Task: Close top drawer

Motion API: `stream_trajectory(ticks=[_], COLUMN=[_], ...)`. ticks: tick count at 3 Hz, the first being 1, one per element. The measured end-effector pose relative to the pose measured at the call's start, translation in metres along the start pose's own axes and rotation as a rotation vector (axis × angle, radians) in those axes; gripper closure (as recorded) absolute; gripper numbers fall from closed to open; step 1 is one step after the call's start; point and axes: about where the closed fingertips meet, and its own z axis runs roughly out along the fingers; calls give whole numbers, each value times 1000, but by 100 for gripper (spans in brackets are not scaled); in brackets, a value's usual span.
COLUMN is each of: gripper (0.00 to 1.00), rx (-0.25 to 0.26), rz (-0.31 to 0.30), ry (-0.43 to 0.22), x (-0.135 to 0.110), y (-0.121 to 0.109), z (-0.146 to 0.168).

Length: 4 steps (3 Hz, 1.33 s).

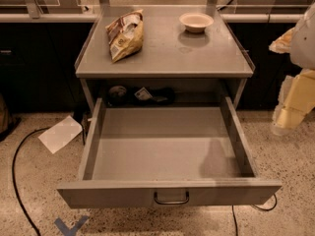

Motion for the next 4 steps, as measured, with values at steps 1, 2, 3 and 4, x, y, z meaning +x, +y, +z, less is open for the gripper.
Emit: stream_trajectory(ticks=[1,2,3,4], gripper=[0,0,0,0], rx=[0,-10,-46,-98], rz=[0,11,13,6], ry=[0,-35,-98,-128], x=[0,1,4,10], y=[0,10,34,70], z=[0,14,51,93])
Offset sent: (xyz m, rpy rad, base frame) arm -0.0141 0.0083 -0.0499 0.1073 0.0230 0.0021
